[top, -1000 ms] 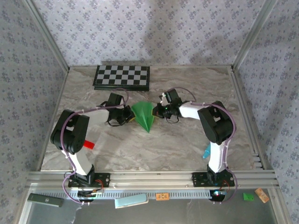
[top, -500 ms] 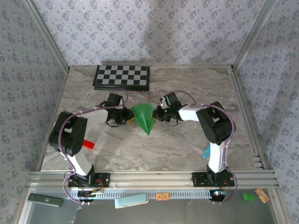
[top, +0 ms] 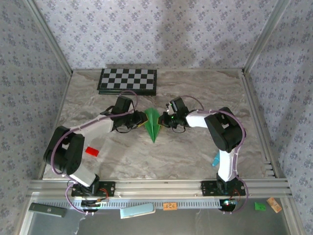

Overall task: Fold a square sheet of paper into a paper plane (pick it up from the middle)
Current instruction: Turn over a paper plane at the center of the table, then move the paper plane to the center of the table.

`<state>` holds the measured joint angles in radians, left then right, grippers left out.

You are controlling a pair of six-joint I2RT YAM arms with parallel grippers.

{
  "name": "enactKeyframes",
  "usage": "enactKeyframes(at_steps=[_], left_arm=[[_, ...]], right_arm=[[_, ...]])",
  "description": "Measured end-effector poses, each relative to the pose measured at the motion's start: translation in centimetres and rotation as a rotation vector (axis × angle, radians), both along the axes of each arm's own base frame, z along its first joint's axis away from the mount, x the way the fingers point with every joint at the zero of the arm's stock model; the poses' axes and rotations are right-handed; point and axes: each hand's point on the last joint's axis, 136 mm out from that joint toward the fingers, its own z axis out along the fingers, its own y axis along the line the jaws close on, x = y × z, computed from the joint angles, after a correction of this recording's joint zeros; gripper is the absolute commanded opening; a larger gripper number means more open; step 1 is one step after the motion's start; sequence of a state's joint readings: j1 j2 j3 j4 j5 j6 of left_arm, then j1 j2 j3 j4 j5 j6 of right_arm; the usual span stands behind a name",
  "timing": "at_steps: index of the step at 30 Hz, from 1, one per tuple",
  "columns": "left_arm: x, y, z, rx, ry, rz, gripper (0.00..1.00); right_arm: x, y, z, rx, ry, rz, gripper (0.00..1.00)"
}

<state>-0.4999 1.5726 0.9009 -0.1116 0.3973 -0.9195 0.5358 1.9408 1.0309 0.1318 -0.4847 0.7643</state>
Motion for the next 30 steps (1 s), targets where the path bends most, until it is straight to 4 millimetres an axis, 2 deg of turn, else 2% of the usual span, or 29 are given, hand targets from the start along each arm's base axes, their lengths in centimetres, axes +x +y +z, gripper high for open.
enactKeyframes(at_steps=[7, 15, 30], left_arm=[[-0.1, -0.6, -3.2, 0.028, 0.087, -0.010, 0.32], [-0.1, -1.4, -3.6, 0.010, 0.116, -0.030, 0.34], [-2.2, -1.9, -4.5, 0.049, 0.178, -0.069, 0.41]], right_arm=[[-0.2, 0.3, 0.0, 0.001, 0.002, 0.006, 0.07], [-0.2, 0.3, 0.1, 0.003, 0.003, 0.004, 0.07], [0.0, 0.5, 1.0, 0.026, 0.005, -0.010, 0.07]])
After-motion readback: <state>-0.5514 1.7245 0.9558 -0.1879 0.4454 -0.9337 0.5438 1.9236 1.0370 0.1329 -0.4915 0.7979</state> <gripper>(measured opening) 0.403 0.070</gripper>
